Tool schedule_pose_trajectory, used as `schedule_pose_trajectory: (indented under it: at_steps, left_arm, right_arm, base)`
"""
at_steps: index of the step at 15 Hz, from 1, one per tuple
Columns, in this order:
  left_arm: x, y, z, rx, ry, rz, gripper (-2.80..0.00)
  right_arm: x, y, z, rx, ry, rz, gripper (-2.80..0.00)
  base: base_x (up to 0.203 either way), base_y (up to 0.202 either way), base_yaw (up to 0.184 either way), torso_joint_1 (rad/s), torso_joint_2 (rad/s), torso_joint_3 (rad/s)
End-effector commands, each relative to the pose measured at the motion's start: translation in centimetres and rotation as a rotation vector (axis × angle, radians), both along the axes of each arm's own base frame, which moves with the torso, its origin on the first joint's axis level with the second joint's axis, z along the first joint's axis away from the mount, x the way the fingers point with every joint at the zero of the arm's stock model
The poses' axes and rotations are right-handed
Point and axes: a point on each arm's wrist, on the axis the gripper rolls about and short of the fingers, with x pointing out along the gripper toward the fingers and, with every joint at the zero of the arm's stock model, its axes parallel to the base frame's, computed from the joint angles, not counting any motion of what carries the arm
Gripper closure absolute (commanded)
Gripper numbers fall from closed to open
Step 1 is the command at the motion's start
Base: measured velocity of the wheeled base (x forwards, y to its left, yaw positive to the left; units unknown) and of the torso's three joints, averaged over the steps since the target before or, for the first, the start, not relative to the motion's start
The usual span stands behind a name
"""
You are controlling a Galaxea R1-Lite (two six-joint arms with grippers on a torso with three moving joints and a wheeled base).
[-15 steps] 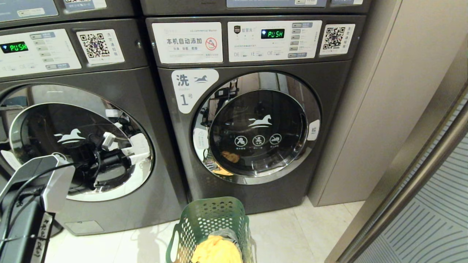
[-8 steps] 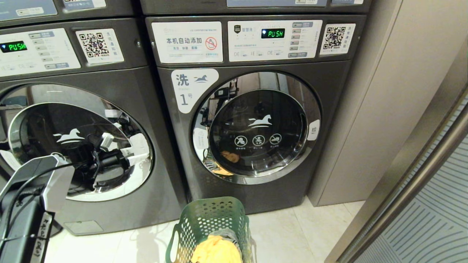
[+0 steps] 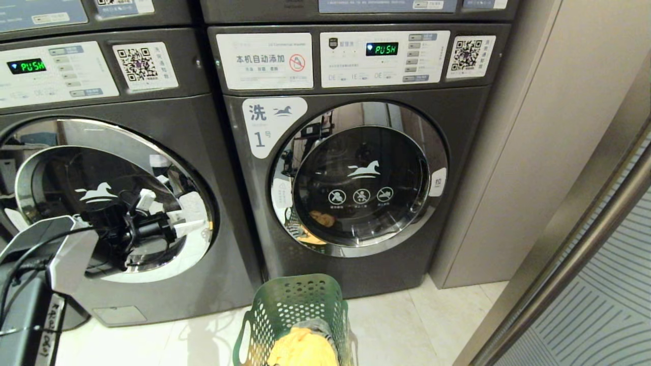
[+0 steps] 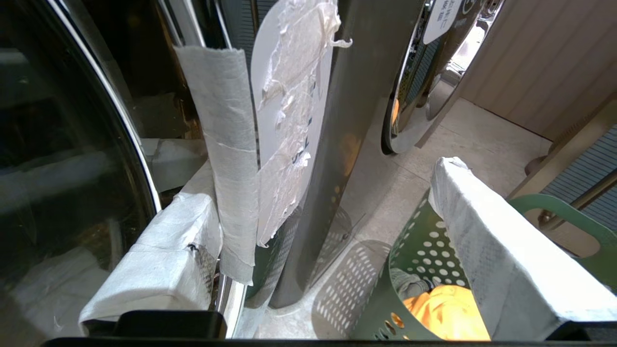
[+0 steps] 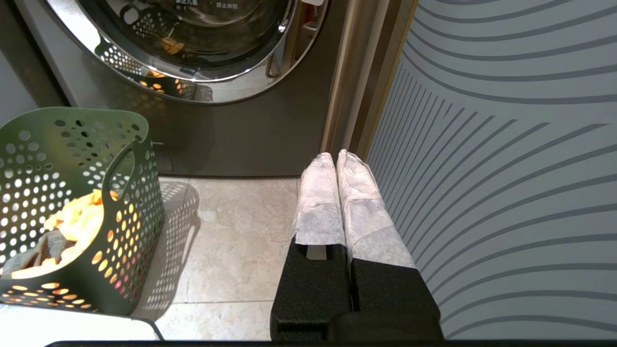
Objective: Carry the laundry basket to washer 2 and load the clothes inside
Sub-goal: Open the lid of the washing machine
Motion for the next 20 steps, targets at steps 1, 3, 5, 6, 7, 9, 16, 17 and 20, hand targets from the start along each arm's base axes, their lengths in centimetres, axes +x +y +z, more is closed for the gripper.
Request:
schedule_pose_trajectory:
  at_steps: [1, 3, 5, 6, 7, 9, 16, 17, 20]
  left_arm:
    - [-0.1, 0.0, 0.5, 0.004, -0.010, 0.010, -2.80]
    - [-0.7, 1.9, 1.2, 0.006, -0.016, 0.054, -2.80]
    - [-2.2, 4.4, 2.3, 0.002, 0.000, 0.110, -2.80]
    - [-3.2, 5.6, 2.7, -0.002, 0.014, 0.138, -2.80]
    - [-4.2, 6.9, 3.3, -0.004, 0.021, 0.170, -2.80]
    - [-6.6, 9.4, 5.4, -0.001, 0.012, 0.237, -2.80]
    - [-19.4, 17.7, 13.4, 0.034, -0.055, 0.498, -2.80]
    - [-22.1, 17.5, 16.1, 0.059, -0.090, 0.540, -2.80]
    - [-31.1, 14.1, 24.5, 0.160, -0.220, 0.754, -2.80]
  right_arm:
    - [0.0, 0.0, 0.0, -0.001, 0.002, 0.001, 0.00]
    - [0.0, 0.0, 0.0, -0.001, 0.002, 0.001, 0.00]
    - [0.0, 0.0, 0.0, -0.001, 0.002, 0.001, 0.00]
    - [0.0, 0.0, 0.0, -0.001, 0.002, 0.001, 0.00]
    - [0.0, 0.0, 0.0, -0.001, 0.002, 0.001, 0.00]
    - [0.0, 0.0, 0.0, -0.001, 0.001, 0.001, 0.00]
    - [0.0, 0.0, 0.0, -0.001, 0.002, 0.001, 0.00]
    - [0.0, 0.0, 0.0, -0.001, 0.002, 0.001, 0.00]
    - [0.0, 0.0, 0.0, -0.001, 0.002, 0.001, 0.00]
  base:
    - [0.000, 0.000, 0.000, 0.000, 0.00, 0.000]
    - [0.000, 0.000, 0.000, 0.000, 0.00, 0.000]
    - [0.000, 0.000, 0.000, 0.000, 0.00, 0.000]
    - [0.000, 0.000, 0.000, 0.000, 0.00, 0.000]
    - [0.000, 0.000, 0.000, 0.000, 0.00, 0.000]
    - [0.000, 0.000, 0.000, 0.000, 0.00, 0.000]
    - [0.000, 0.000, 0.000, 0.000, 0.00, 0.000]
    - [0.000, 0.000, 0.000, 0.000, 0.00, 0.000]
    - [0.000, 0.000, 0.000, 0.000, 0.00, 0.000]
